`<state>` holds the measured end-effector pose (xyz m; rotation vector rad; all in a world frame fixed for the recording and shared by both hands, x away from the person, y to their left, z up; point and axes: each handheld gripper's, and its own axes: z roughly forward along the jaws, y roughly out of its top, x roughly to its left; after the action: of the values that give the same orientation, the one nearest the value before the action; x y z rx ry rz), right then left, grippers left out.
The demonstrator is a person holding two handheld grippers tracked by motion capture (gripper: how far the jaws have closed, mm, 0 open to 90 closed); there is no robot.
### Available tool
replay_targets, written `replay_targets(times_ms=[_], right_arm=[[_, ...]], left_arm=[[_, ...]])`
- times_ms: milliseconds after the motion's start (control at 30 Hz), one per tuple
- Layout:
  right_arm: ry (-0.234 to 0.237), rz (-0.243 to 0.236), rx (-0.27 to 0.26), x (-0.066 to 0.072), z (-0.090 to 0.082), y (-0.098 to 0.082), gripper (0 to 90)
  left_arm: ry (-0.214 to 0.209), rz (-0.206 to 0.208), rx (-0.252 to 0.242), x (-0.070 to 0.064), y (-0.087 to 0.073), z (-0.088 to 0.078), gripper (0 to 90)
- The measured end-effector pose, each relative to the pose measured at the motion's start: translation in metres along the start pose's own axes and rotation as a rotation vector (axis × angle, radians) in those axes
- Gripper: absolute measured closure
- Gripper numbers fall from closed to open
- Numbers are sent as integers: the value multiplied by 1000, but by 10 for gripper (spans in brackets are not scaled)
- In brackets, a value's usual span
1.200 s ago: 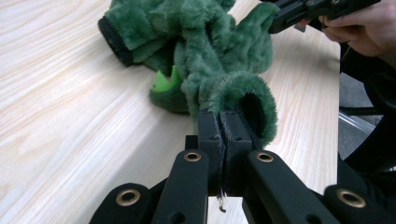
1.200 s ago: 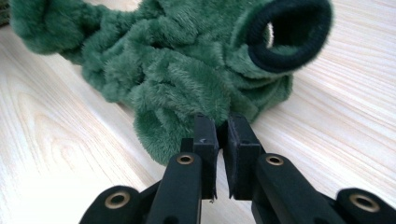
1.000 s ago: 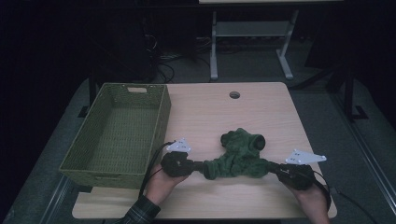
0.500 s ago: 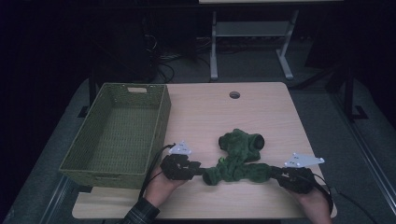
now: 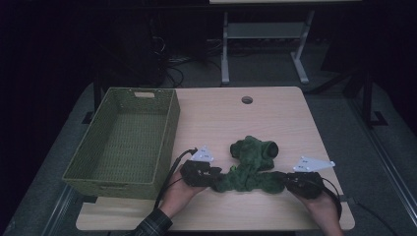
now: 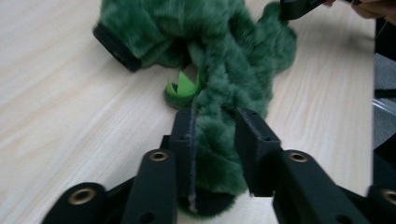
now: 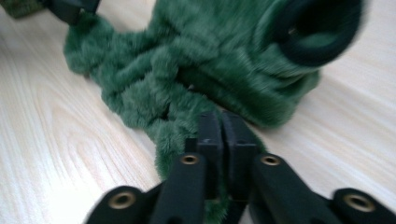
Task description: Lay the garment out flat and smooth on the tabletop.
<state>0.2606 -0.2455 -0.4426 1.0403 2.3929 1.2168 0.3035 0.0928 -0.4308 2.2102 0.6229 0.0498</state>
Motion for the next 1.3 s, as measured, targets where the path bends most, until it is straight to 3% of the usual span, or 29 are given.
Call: replay_targets(times_ms=[200,267,500,700,800,867,933,1033,1233,1300], right_arm=[[-1,-7,118,-3,26,-4,900],[-4,-7,143,-3,31,-6,900],[26,-2,156,9,22,-14,900],[34,-33,178,25,13,-20,900],[44,-32,172,29,10,-23,895],[41,-33,163,29,9,-23,842],[45,-21,143,26,6,-21,772],[38,-24,111,22,4,-15,750],[18,-11,42,7,1,8,728],[-2,-4,21,1,0,17,720]], left_arm=[[-10,0,111,10,-10,23,774],[-13,1,126,10,-14,27,787],[-28,7,138,0,-24,18,792],[-42,32,166,-13,-31,10,783],[-42,28,162,-16,-32,8,759],[-45,29,159,-15,-30,6,733],[-40,11,132,-14,-27,3,692],[-21,6,93,-9,-18,-3,652],[18,-16,40,11,3,-5,599],[21,-45,12,19,9,-3,585]])
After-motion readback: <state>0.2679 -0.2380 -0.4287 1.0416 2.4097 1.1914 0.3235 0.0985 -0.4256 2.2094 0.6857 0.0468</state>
